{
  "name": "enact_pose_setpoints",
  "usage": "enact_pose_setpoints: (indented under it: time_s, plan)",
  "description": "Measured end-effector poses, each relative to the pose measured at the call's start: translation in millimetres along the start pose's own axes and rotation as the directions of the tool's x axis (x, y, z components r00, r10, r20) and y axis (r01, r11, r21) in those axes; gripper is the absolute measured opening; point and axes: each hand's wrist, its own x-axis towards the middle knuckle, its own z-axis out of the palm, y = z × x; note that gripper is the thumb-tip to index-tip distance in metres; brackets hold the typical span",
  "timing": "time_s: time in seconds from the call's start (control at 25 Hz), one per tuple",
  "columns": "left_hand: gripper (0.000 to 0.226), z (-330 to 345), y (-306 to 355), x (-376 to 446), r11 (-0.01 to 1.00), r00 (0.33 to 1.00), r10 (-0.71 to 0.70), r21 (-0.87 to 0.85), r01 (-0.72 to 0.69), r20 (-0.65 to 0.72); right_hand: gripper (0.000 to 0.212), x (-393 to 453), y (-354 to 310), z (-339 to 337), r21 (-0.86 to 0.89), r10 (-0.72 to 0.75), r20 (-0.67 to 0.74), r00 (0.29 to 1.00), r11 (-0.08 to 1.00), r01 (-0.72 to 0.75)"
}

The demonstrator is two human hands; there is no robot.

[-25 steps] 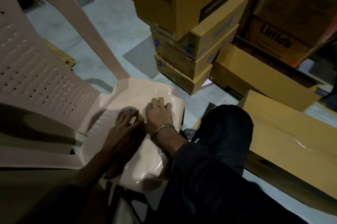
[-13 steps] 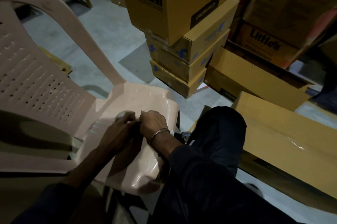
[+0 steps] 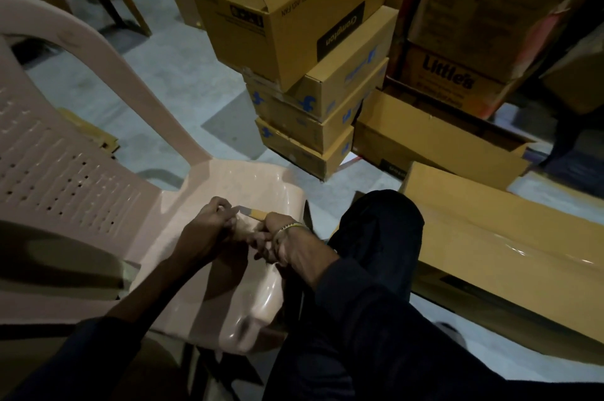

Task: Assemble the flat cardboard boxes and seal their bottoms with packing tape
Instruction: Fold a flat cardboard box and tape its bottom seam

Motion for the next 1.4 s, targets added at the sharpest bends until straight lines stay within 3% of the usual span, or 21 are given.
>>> enact_pose_setpoints:
  time_s: [0.08,0.16,0.24,0.32,0.44,0.6,0.68,0.72,0.84,0.96,1.12,1.24,1.32,1.4]
  plan:
    - [0.046,1.5,-1.1,1.0,0.995,0.995,-0.088,-0.049,0.090,0.048,0.008,2.2,-1.7,-9.1,0.072,-0.005,-0.040,0.999,0.997,0.007]
    - [0.046,-1.6,6.7,8.1,0.990,0.987,-0.139,0.022,0.138,0.075,0.009,-3.0,-2.9,-21.7,0.180,-0.038,-0.047,0.998,0.983,0.046]
    - [0.038,-12.1,20.3,15.9,0.979,0.975,-0.195,0.086,0.186,0.109,0.021,-7.5,-5.8,-33.1,0.144,-0.119,-0.075,0.990,0.981,0.129]
    - [0.033,-23.5,37.1,24.8,0.978,0.980,-0.185,0.108,0.176,0.075,0.016,-28.8,-14.6,-46.2,0.063,-0.243,-0.105,0.964,0.966,0.250]
    - [0.029,-35.1,86.4,62.4,0.997,0.998,-0.068,0.042,0.067,0.010,0.010,-60.4,-39.2,-88.6,-0.067,-0.493,-0.181,0.851,0.869,0.490]
    - [0.021,-32.9,193.5,136.8,0.983,0.992,0.104,-0.143,-0.113,-0.069,0.026,-111.2,-61.9,-166.6,-0.299,-0.714,-0.350,0.606,0.698,0.651]
    - [0.019,-27.9,251.5,167.6,0.959,0.984,0.165,-0.225,-0.175,-0.061,0.029,-120.5,-57.1,-210.7,-0.441,-0.744,-0.430,0.512,0.668,0.600]
    - [0.019,-21.6,278.3,179.9,0.946,0.977,0.210,-0.242,-0.214,-0.044,0.030,-122.0,-50.9,-235.1,-0.465,-0.730,-0.469,0.498,0.683,0.563]
    - [0.020,16.9,337.6,205.4,0.922,0.945,0.323,-0.243,-0.303,0.046,0.028,-121.0,-23.0,-307.4,-0.460,-0.663,-0.578,0.475,0.746,0.482]
    - [0.025,71.4,361.0,215.9,0.935,0.919,0.336,-0.191,-0.299,0.208,0.022,-104.3,11.7,-373.4,-0.459,-0.583,-0.647,0.491,0.813,0.359]
    - [0.064,149.2,356.6,208.0,0.978,0.903,0.178,-0.172,-0.119,0.391,0.024,-81.0,56.1,-460.7,-0.569,-0.536,-0.691,0.485,0.817,0.092]
    - [0.087,198.3,355.6,192.9,0.989,0.848,0.056,-0.143,0.024,0.527,0.066,-60.9,76.5,-502.7,-0.695,-0.557,-0.659,0.506,0.708,-0.124]
    - [0.090,213.2,364.6,181.5,0.985,0.862,-0.021,-0.138,0.105,0.506,0.084,-42.1,85.2,-505.1,-0.769,-0.584,-0.611,0.534,0.600,-0.222]
    - [0.090,223.6,375.7,175.5,0.980,0.921,-0.092,-0.127,0.150,0.378,0.088,-21.1,98.2,-502.2,-0.811,-0.627,-0.578,0.521,0.513,-0.282]
